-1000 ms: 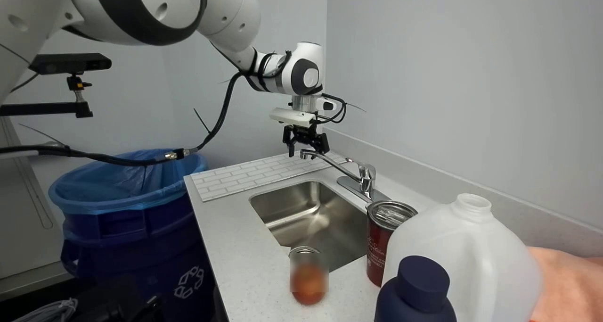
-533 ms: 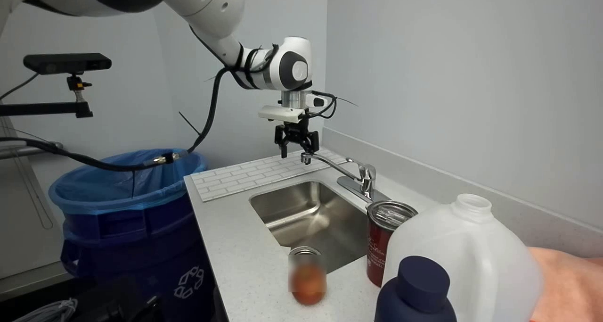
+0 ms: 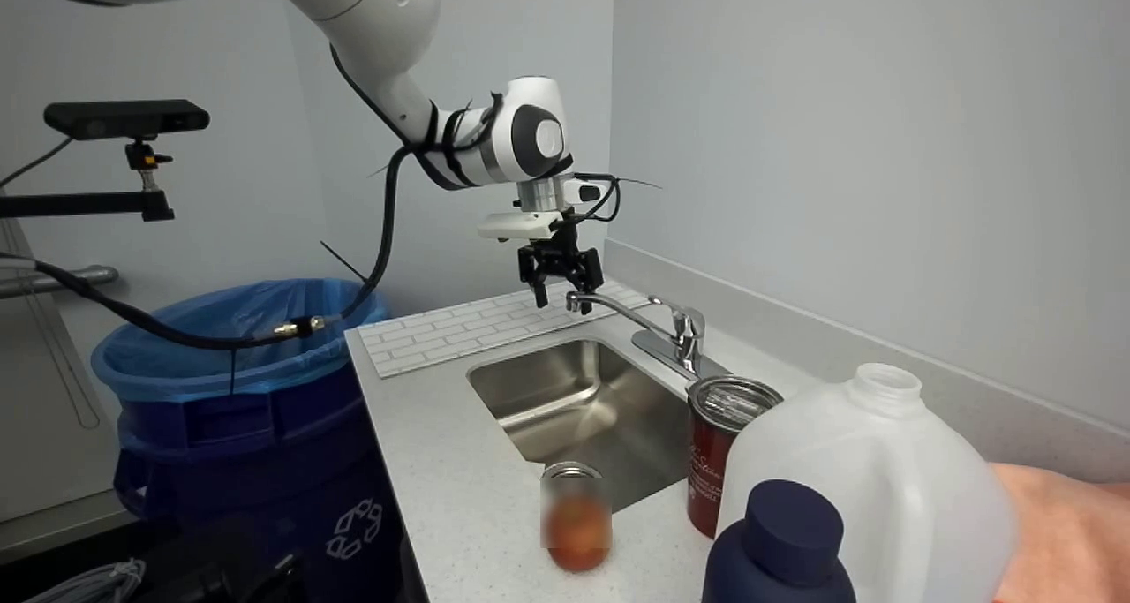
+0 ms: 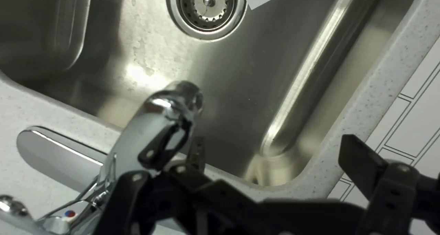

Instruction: Push the faucet of the sink slightly to the right.

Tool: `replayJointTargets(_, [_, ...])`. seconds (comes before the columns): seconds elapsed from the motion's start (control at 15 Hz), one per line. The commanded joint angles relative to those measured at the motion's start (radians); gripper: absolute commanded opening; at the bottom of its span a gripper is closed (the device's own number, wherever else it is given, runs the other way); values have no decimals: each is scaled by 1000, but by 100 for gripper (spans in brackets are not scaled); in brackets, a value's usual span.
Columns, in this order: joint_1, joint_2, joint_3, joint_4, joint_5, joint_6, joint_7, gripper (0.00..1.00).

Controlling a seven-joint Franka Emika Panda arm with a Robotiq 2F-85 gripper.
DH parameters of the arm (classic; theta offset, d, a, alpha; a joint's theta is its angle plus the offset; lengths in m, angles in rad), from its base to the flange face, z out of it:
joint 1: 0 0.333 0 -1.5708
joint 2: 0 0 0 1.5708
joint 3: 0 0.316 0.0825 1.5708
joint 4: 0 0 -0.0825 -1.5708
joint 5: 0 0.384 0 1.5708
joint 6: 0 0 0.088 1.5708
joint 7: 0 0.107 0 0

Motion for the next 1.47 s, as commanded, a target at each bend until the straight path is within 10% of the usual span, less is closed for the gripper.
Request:
replayJointTargets(0.0, [11,-72,-40,-92,-46,9,67,100])
replayJointTargets(1.4, [-18,-140,-75,-164,-38,26,168,100])
